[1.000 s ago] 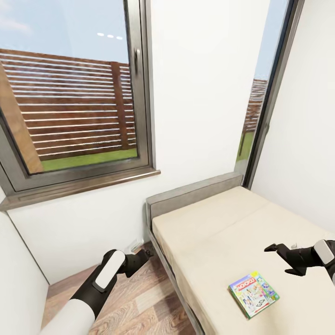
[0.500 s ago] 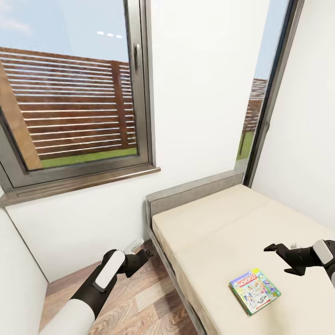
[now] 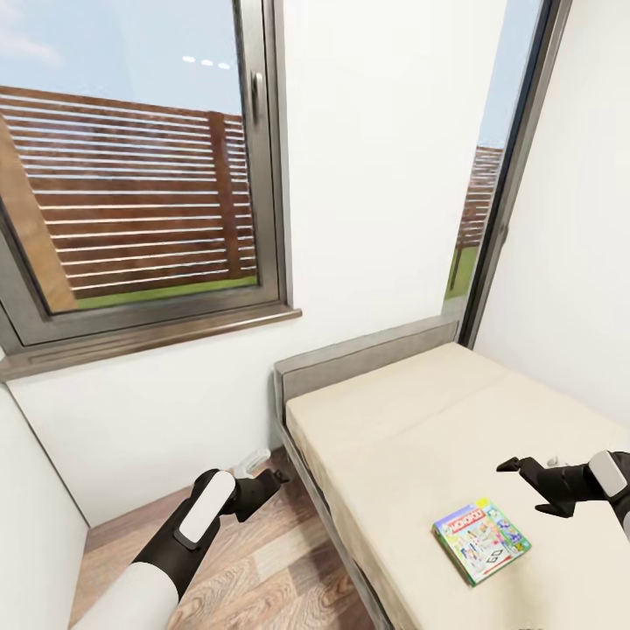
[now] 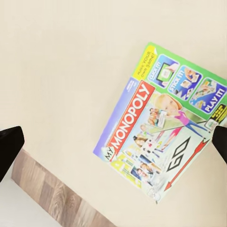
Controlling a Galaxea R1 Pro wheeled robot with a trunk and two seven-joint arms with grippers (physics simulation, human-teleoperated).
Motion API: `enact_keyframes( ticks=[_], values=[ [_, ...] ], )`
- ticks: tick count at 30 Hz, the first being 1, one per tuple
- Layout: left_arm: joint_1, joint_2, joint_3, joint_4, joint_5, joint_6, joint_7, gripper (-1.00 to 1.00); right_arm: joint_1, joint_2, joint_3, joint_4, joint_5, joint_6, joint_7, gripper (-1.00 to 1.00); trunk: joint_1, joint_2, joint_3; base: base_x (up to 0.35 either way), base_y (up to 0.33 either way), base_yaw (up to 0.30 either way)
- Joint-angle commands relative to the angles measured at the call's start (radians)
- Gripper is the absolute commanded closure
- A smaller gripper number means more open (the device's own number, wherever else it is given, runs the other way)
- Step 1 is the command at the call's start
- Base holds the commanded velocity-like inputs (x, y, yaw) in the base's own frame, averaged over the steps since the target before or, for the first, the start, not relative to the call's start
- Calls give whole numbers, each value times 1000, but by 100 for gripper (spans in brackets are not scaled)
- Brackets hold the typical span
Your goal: Put all the toys in the child's room - the three board games (two on the bed and one on the table), the two jigsaw puzzles on the table, and the tennis ball on the table - inside the toy box on the table in the child's room.
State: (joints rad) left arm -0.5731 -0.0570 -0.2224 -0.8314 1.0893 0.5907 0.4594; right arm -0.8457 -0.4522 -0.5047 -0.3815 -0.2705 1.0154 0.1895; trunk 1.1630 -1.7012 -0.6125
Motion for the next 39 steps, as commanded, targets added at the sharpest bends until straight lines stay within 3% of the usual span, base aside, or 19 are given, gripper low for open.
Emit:
enact_keyframes(
  ticks=[1,26,39],
  values=[
    [-1,0,-2,-2,11,0,10,-100,-1,0,-7,0,10,4,8,-100,4,-8,-4,0,0,0],
    [1,1,-2,-2,11,0,10,-100,-1,-4,-9,0,12,3,5,-100,100,-183,-83,0,0,0],
    [1,1,-2,-2,11,-1,10,-100,-1,-11,-10,0,13,3,-1,-100,100,-183,-83,0,0,0]
  ],
)
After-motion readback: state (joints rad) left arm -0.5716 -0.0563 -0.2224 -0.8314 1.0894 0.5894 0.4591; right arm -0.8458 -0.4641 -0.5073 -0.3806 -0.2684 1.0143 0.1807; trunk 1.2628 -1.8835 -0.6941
